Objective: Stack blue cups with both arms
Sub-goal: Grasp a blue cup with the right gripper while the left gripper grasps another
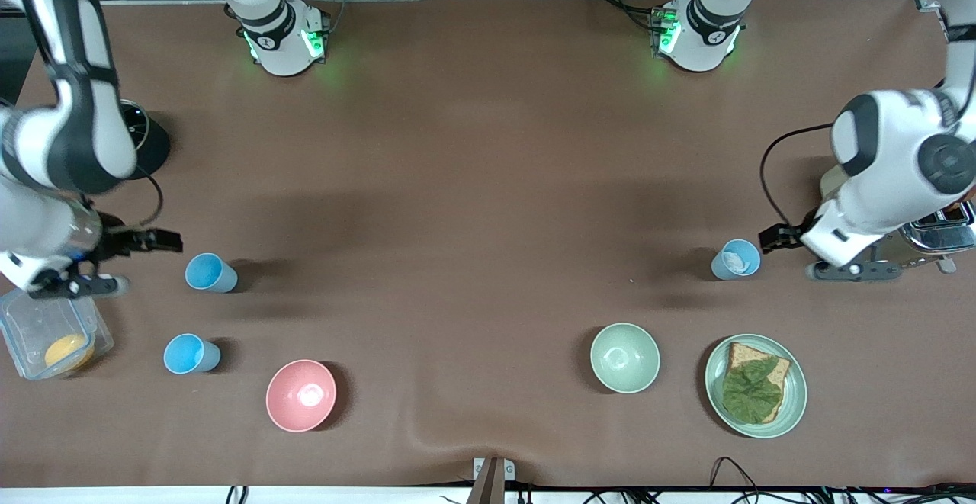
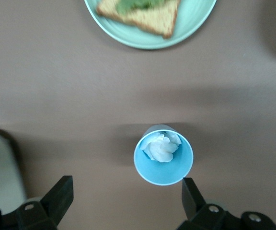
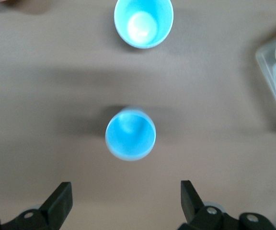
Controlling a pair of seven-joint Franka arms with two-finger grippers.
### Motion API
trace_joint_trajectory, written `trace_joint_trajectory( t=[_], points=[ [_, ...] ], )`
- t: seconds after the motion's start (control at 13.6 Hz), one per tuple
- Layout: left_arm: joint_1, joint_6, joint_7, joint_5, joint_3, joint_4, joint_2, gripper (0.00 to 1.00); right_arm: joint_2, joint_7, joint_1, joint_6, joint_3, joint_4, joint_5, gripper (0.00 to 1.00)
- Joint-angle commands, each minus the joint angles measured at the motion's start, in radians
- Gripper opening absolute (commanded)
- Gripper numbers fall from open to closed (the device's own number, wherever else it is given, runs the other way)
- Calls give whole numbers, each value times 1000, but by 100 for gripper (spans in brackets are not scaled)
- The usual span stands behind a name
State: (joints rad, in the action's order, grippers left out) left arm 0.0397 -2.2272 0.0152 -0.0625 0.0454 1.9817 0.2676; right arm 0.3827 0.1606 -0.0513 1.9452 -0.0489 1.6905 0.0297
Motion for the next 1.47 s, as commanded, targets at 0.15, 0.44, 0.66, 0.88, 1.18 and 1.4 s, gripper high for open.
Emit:
trace_joint_trajectory(
  t=[0.15,0.44,0.66,0.88,1.18,1.4],
  points=[
    [0,-69,-32,16,2,-9,106,71,120,16,-30,104,3,-29,27,100],
    [2,-127,-32,16,2,-9,174,52,212,92,-90,152,7,-18,9,100],
    [-3,-129,-31,18,4,-9,176,0,214,99,-85,161,7,23,-72,100],
    [-9,-129,-32,18,8,-12,174,0,211,105,-84,230,7,60,-77,16],
    [0,-118,33,36,144,-27,136,0,200,170,-82,228,7,60,-77,0],
    [-26,-106,338,67,331,-99,145,0,179,186,-81,213,7,60,-77,0]
  ],
)
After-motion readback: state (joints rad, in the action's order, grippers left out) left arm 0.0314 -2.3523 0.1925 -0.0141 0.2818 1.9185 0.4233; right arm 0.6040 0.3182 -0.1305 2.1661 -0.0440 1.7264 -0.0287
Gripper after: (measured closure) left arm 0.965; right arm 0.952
